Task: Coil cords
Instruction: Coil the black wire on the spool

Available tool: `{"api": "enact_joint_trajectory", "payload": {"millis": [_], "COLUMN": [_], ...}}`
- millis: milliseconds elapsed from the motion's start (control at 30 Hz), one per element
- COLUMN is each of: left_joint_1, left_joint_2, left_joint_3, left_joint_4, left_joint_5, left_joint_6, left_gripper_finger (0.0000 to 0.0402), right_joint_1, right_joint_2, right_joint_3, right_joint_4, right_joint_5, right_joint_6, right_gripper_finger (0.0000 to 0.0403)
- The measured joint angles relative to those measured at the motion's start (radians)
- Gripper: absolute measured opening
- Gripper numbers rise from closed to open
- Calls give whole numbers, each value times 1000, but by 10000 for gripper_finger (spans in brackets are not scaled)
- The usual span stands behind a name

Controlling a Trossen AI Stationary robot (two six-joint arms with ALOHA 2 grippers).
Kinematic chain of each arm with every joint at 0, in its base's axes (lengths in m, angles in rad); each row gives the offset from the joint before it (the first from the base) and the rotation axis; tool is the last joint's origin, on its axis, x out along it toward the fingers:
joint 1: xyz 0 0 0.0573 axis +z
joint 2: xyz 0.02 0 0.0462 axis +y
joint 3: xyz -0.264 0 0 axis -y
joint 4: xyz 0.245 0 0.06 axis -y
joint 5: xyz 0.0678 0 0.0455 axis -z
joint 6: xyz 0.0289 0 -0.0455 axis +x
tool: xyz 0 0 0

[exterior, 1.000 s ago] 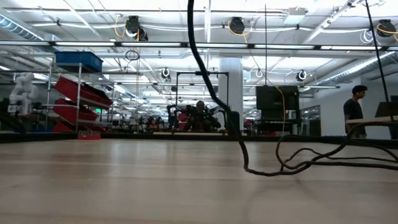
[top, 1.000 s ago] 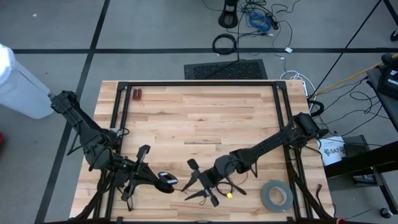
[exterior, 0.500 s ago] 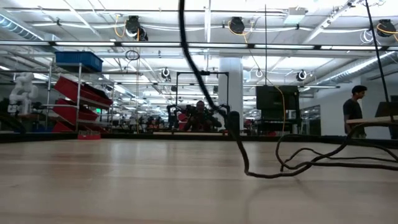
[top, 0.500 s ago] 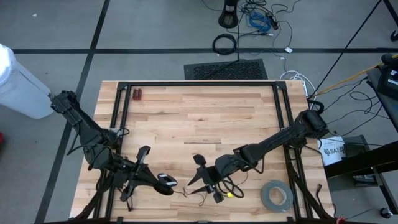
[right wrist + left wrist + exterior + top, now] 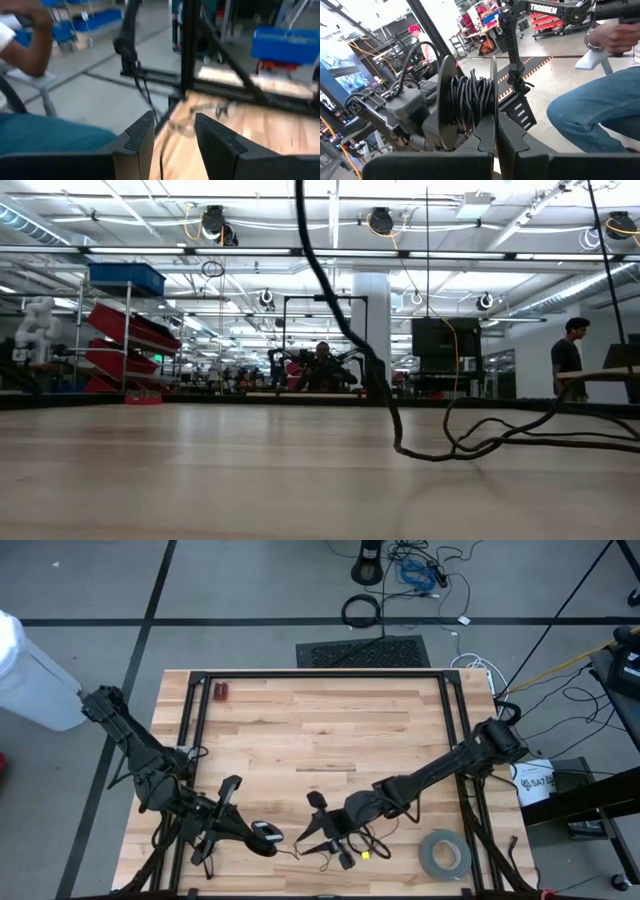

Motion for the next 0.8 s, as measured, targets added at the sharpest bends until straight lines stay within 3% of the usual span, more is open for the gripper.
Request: {"api": "enact_joint_trajectory", "payload": {"millis": [200, 400, 800], "left_joint_1": [0, 0, 0], "left_joint_2": [0, 0, 0], "left_joint_3": [0, 0, 0], "left_joint_4": [1, -1, 5], "left_joint_5": [1, 2, 2], "left_joint_6": [5, 5, 14], "left_gripper_finger": [3, 3, 3], "right_joint_1": [-11, -8, -7], "right_joint_2": [3, 21, 61], "right_joint_3": [0, 0, 1], "right_joint_4": [60, 59, 75], "right_joint_5": [5, -106, -20], "right_joint_6": [-40, -20, -98], "right_gripper_finger": [130, 130, 130]}}
